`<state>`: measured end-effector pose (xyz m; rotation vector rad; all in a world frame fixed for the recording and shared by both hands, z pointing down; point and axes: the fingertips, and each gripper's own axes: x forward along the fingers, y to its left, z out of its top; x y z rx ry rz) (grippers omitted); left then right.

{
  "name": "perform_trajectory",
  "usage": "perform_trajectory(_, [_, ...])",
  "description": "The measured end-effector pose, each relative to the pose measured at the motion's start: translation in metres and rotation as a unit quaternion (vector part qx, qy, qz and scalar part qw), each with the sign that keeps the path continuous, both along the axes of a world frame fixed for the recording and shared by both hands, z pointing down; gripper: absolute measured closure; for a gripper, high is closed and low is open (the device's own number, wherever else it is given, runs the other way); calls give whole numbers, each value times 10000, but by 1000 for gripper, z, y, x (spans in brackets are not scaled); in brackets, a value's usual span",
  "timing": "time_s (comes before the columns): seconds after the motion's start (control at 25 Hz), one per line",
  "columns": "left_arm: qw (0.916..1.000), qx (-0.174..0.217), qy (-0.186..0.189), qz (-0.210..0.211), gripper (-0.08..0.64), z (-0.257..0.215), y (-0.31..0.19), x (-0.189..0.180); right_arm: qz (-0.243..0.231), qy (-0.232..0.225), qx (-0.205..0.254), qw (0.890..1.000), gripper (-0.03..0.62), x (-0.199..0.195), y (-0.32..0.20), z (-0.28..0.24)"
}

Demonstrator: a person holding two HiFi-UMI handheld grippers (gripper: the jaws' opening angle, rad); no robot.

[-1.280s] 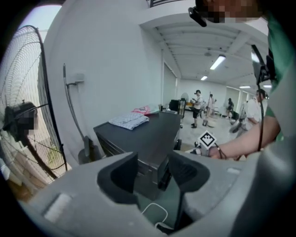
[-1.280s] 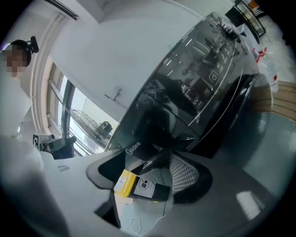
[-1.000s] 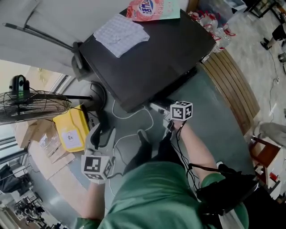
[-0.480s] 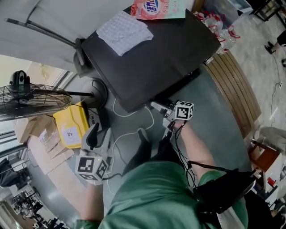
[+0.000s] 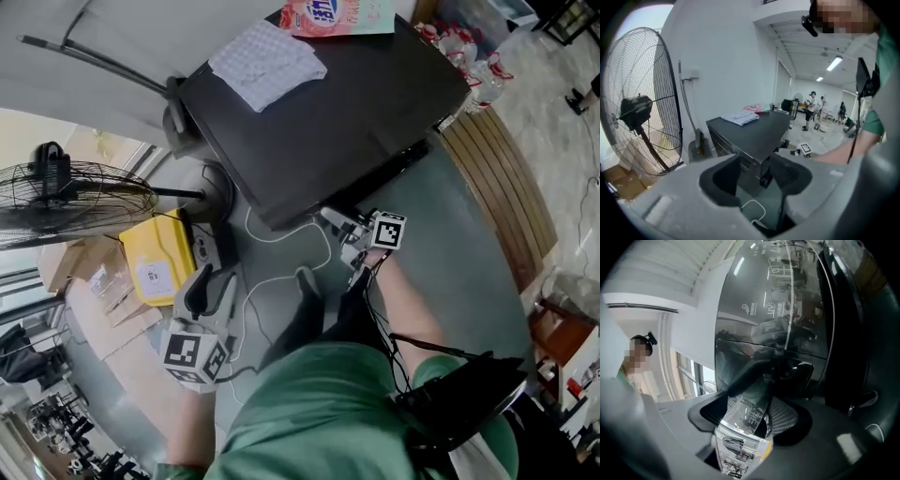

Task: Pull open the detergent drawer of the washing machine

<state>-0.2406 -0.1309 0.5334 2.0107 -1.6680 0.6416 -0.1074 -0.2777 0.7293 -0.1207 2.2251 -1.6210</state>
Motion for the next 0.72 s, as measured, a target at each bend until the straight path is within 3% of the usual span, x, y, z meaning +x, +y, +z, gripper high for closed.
perform_trajectory(0.32, [9995, -255, -124, 110, 370, 6, 29, 7, 128, -214, 138, 9996, 331, 6, 3, -2])
perform_trajectory(0.48, [9993, -276, -160, 192, 370, 6, 38, 10, 300, -368, 58, 9989, 368, 28, 22, -1])
perform_trajectory(0.72, [9990, -216, 92, 377, 373, 7, 29, 28, 479, -349, -24, 9982, 359, 61, 61, -3])
